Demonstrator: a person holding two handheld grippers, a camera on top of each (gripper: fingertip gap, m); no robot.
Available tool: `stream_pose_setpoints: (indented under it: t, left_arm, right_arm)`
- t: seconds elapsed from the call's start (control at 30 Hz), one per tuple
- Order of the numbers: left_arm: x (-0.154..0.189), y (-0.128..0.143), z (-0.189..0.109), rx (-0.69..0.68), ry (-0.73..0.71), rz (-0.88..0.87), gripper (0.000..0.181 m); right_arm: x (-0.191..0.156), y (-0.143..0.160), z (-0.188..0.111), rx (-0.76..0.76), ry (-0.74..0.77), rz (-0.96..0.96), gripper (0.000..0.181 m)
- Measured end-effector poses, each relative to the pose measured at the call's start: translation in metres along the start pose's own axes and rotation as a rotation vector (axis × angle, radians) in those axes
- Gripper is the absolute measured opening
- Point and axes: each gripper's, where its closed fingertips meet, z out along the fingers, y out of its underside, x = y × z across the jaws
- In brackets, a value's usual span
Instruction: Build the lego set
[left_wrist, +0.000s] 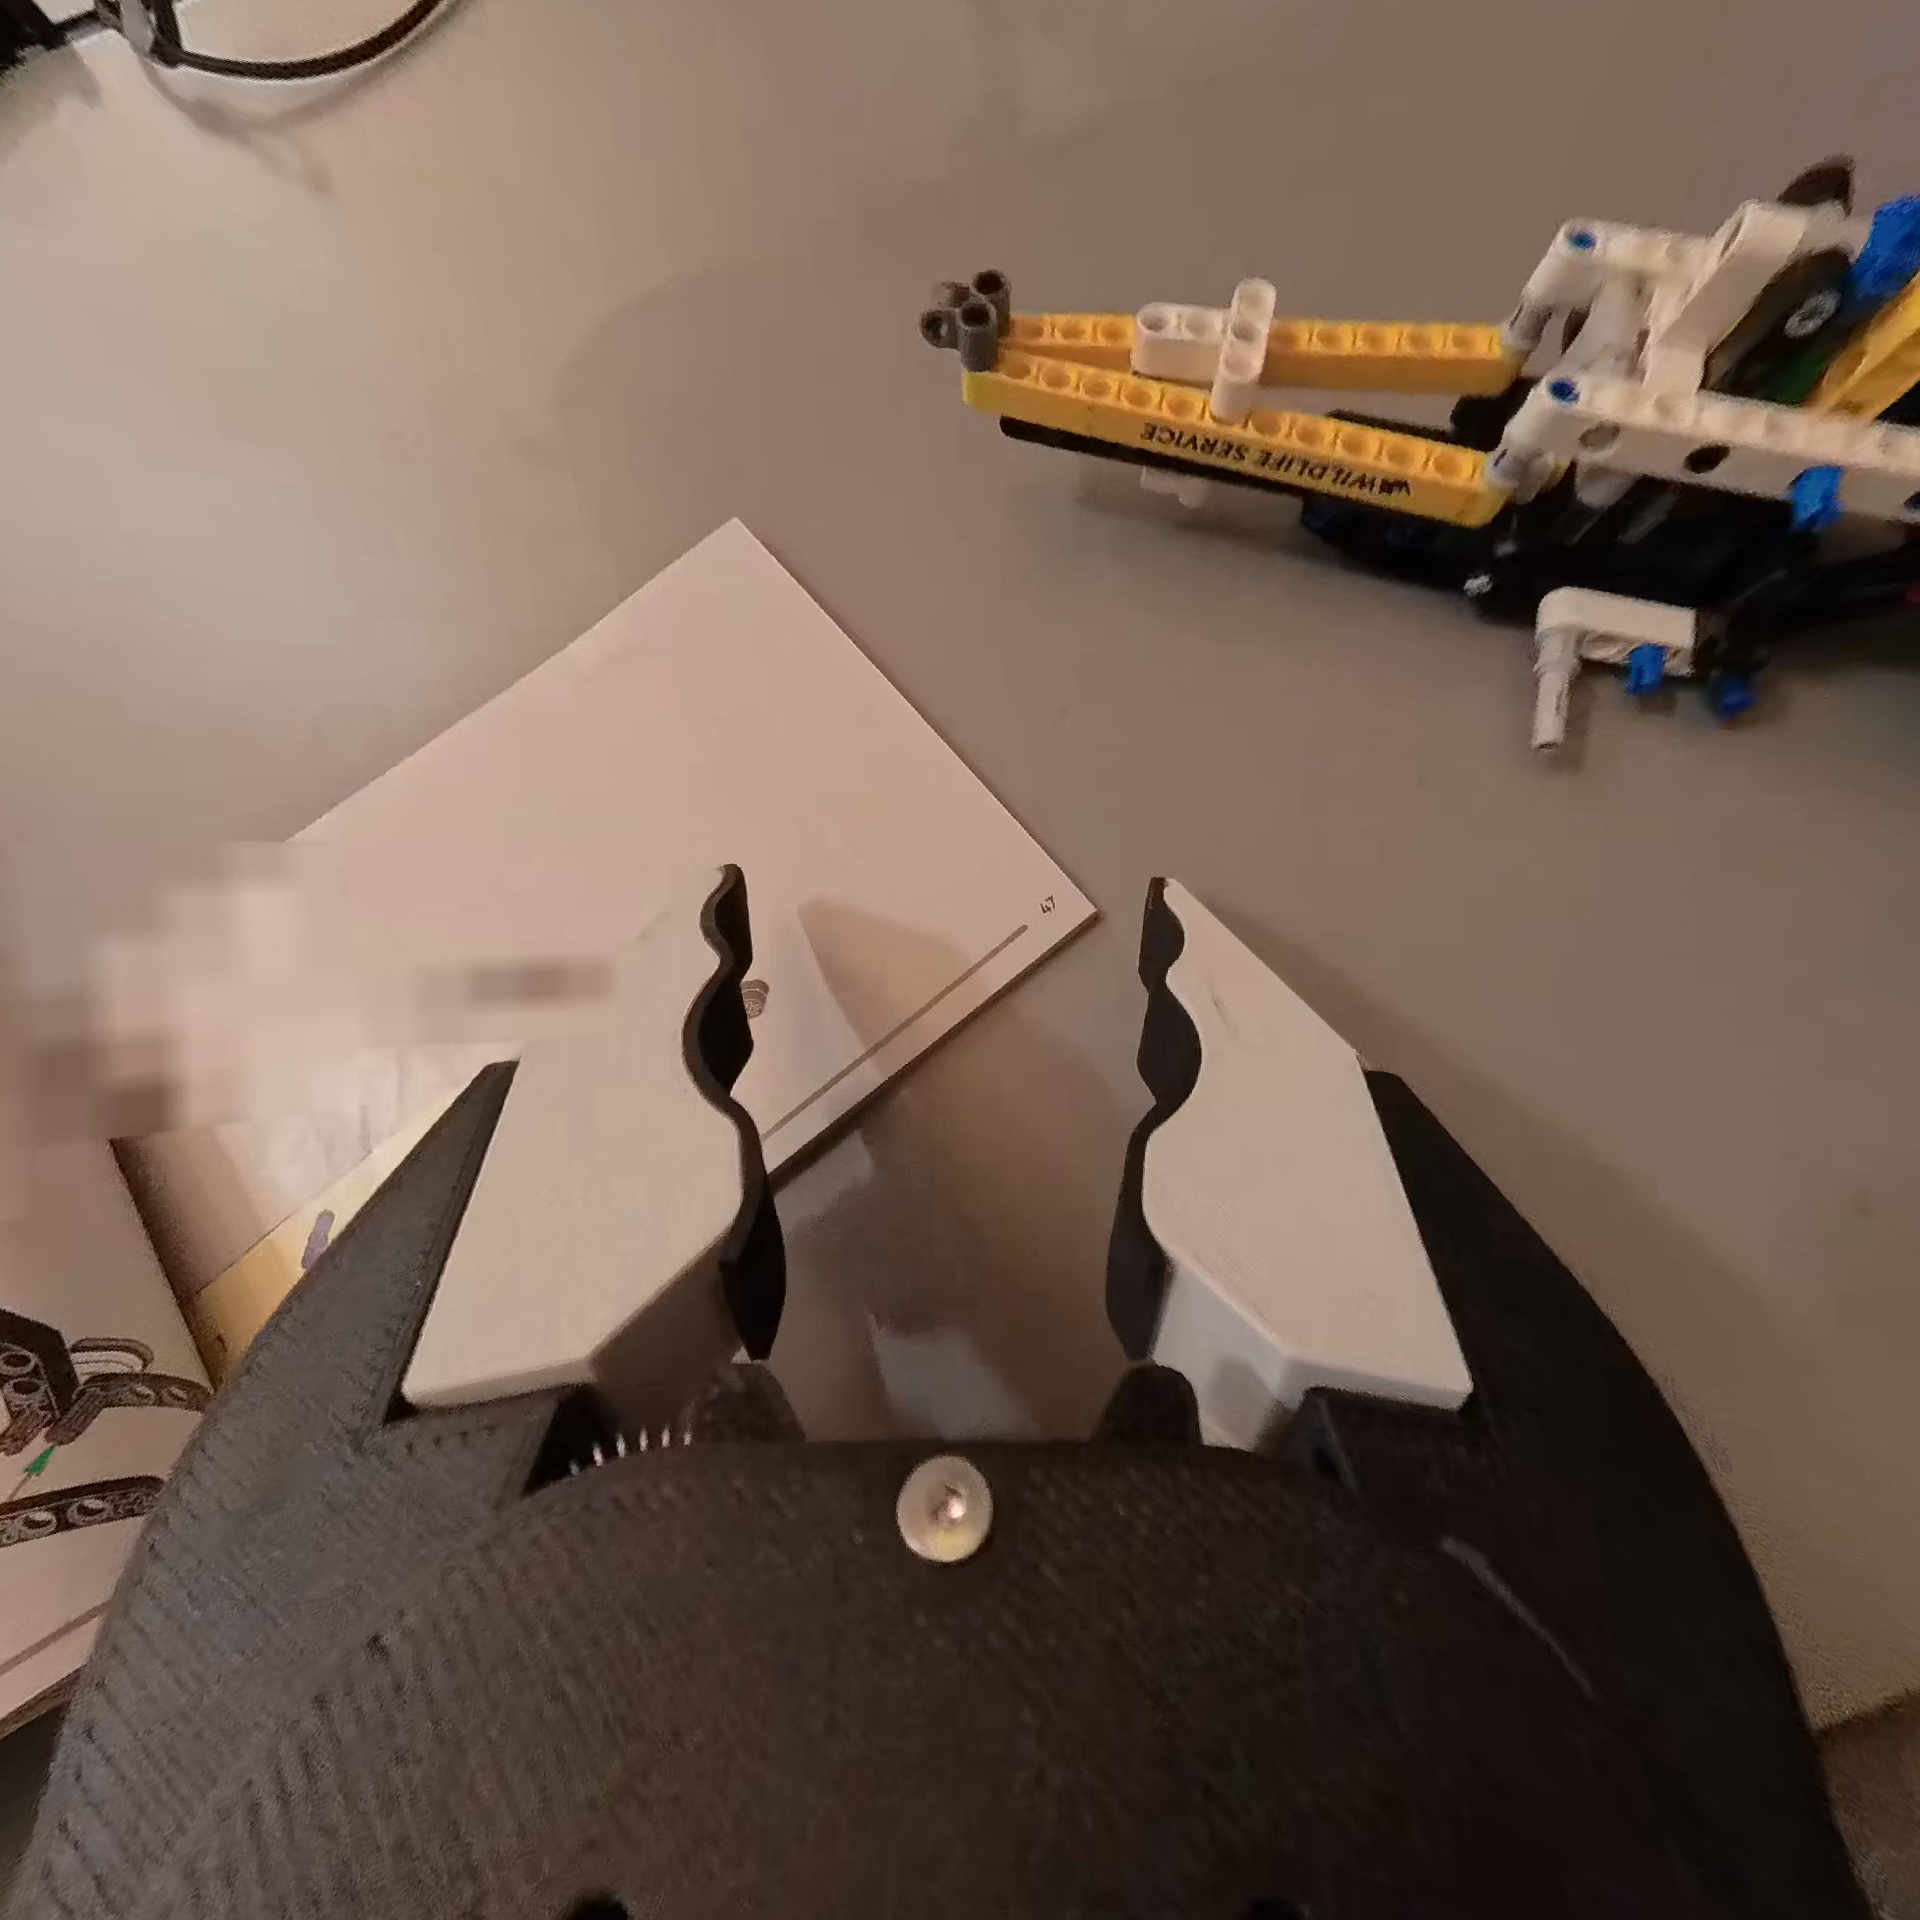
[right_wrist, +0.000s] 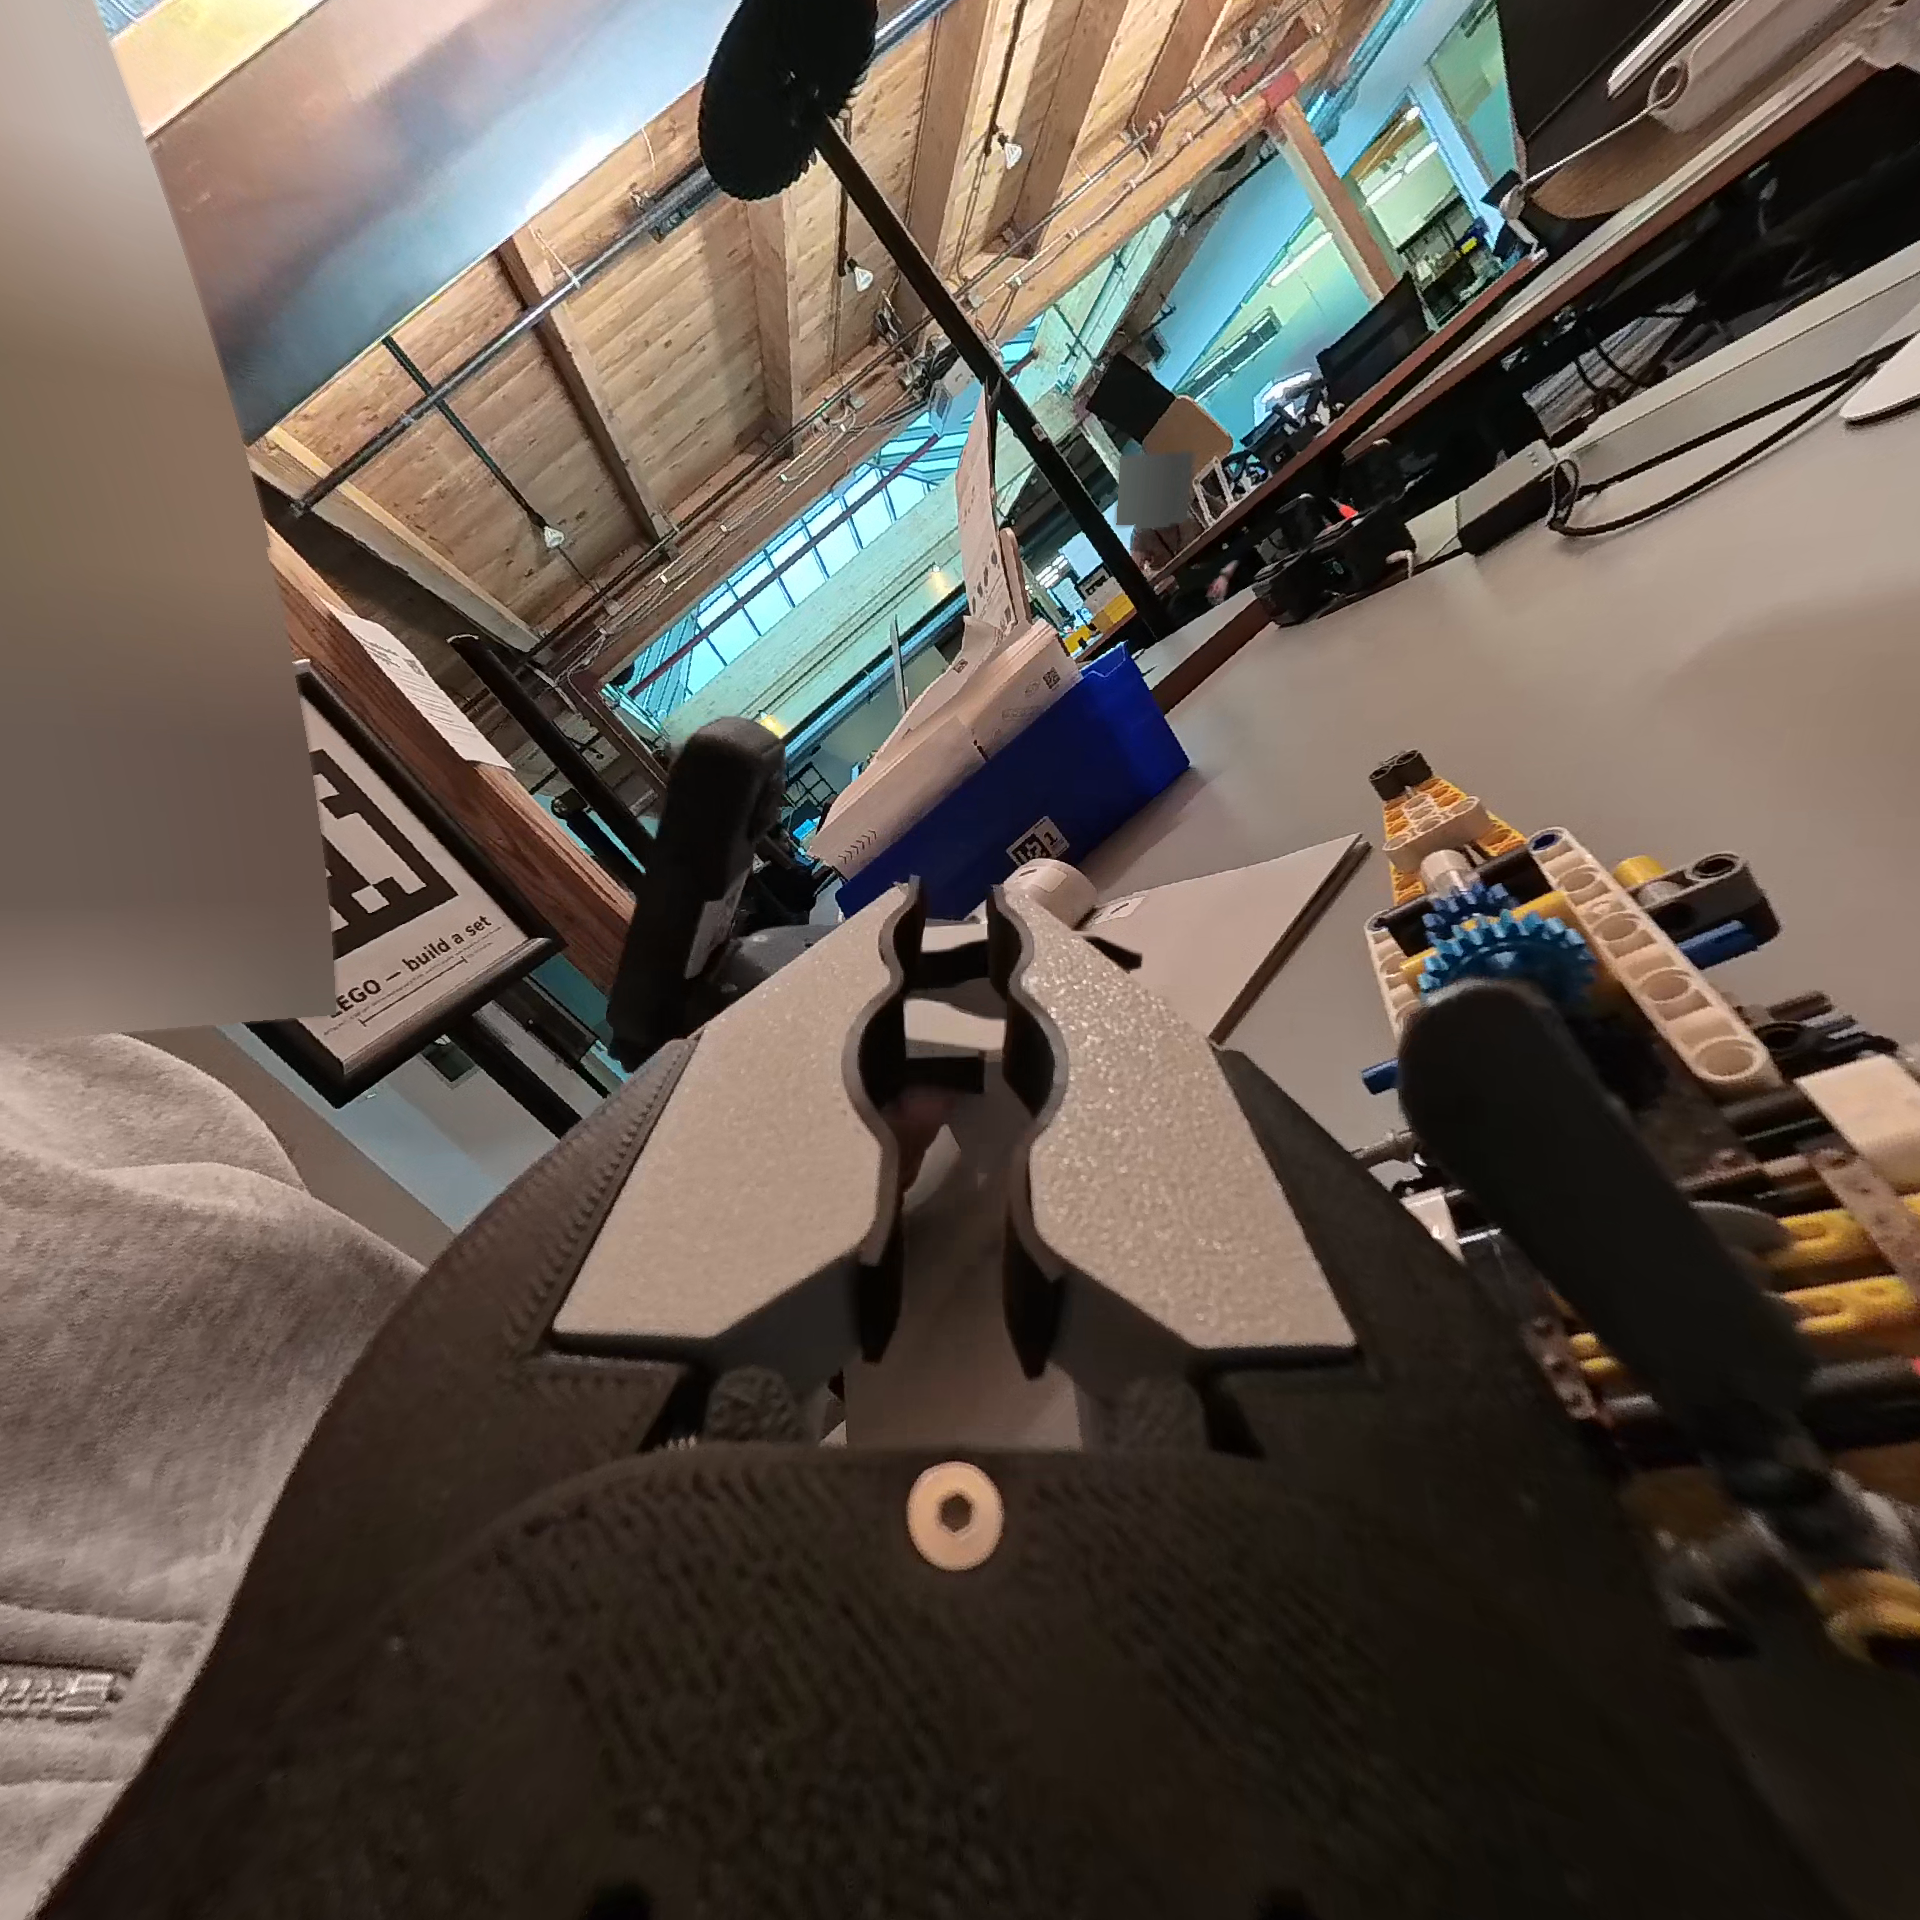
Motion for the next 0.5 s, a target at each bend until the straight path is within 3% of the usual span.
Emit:
stream_pose_setpoints:
  t: [0.17,0.5]
  left_arm:
    - [-0.0056,0.0007,0.0041,-0.02,-0.068,0.031,0.065]
    - [-0.0021,0.0012,0.0006,-0.02,0.051,-0.117,0.032]
  right_arm:
    - [-0.0001,-0.0001,0.0,0.0,-0.002,0.003,0.01]
    - [0.0002,-0.0003,0.0,0.001,-0.004,0.008,0.01]
